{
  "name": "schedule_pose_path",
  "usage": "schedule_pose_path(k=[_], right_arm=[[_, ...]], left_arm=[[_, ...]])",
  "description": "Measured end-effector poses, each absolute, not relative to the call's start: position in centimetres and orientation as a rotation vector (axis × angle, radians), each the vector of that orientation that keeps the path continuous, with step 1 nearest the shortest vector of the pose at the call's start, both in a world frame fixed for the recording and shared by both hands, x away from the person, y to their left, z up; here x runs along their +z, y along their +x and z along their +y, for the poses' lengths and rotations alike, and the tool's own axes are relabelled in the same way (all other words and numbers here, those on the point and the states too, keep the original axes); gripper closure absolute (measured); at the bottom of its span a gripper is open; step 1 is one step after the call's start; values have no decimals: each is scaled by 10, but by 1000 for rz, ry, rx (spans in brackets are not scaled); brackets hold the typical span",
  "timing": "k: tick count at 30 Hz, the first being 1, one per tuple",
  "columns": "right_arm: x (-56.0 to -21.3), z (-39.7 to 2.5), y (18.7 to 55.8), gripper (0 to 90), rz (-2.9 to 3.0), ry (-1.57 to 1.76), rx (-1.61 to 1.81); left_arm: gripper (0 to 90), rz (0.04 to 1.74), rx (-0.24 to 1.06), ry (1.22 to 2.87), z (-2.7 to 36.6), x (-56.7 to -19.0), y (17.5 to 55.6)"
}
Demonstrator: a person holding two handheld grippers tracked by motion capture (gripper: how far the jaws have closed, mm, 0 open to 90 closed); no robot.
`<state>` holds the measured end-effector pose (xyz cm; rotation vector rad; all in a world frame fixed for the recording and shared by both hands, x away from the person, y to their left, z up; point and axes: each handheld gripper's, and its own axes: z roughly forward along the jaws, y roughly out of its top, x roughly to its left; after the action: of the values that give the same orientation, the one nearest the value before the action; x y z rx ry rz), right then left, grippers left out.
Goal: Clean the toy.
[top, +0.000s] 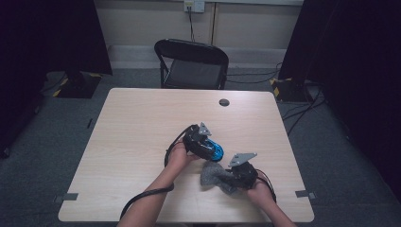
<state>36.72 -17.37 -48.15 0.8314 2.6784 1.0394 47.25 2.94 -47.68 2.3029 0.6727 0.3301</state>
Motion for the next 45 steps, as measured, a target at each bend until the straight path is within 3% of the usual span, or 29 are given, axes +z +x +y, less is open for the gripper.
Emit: schedule_pose_path(k=[17, 45], right_arm=[[-479, -203, 413, 714, 2637, 965, 947], [-480, -224, 431, 711, 2449, 1104, 857]], left_arm=[[107, 690, 331, 2346, 25, -474, 473], [99, 703, 338, 2350, 23, -474, 472]])
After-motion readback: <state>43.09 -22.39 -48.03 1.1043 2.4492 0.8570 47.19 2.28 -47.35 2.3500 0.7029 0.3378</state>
